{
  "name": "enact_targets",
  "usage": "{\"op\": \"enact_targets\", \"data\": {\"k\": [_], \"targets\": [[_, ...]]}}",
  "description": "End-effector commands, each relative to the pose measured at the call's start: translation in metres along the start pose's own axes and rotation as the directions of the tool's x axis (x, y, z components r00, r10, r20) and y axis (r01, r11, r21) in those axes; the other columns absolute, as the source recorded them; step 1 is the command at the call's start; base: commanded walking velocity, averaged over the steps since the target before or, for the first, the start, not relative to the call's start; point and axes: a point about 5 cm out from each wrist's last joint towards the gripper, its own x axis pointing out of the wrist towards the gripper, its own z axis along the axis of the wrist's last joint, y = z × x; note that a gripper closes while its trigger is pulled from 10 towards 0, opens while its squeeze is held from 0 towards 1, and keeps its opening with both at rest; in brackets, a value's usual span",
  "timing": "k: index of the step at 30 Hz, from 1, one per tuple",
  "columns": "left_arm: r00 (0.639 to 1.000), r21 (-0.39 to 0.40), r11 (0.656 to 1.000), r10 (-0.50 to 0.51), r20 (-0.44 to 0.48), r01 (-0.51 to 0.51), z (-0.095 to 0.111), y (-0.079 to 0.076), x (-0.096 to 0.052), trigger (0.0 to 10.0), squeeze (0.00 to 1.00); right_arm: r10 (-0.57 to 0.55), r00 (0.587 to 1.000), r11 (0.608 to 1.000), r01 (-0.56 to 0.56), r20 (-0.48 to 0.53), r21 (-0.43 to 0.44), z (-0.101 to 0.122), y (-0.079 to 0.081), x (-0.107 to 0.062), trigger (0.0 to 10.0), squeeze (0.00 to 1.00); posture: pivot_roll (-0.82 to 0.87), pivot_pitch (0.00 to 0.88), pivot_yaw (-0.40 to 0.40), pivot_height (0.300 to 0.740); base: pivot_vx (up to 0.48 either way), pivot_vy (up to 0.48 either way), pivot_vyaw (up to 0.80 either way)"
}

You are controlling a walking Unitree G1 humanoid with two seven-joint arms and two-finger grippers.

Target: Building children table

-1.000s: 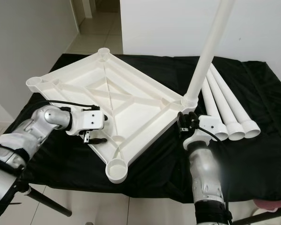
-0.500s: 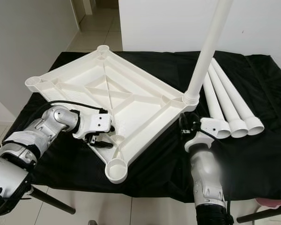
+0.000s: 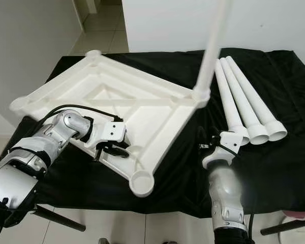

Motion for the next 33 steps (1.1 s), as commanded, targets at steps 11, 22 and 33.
{"op": "enact_targets", "data": {"k": [11, 22, 33], "targets": [[0.961, -0.116, 0.979, 0.188, 0.202, -0.167, 0.006, -0.013, 0.015, 1.2, 0.0, 0.006, 1.0, 1.0, -0.006, -0.017, 0.005, -0.002, 0.001, 0.002, 10.0, 0.0, -0.04, 0.129, 0.084, 0.74, 0.0, 0.0, 0.0], [0.917, -0.2, 0.962, 0.245, 0.316, -0.188, 0.026, -0.029, 0.038, 10.0, 1.0, 0.041, 0.999, 0.999, -0.041, 0.0, -0.011, 0.002, 0.007, 0.015, 10.0, 0.0, -0.04, 0.114, 0.062, 0.74, 0.0, 0.0, 0.0], [0.814, -0.257, 0.879, 0.471, 0.34, -0.401, 0.041, -0.022, 0.006, 10.0, 0.0, -0.055, 0.998, 0.996, 0.057, 0.03, -0.066, 0.005, 0.001, 0.021, 10.0, 0.0, -0.02, 0.097, 0.052, 0.74, 0.0, 0.0, 0.0]]}}
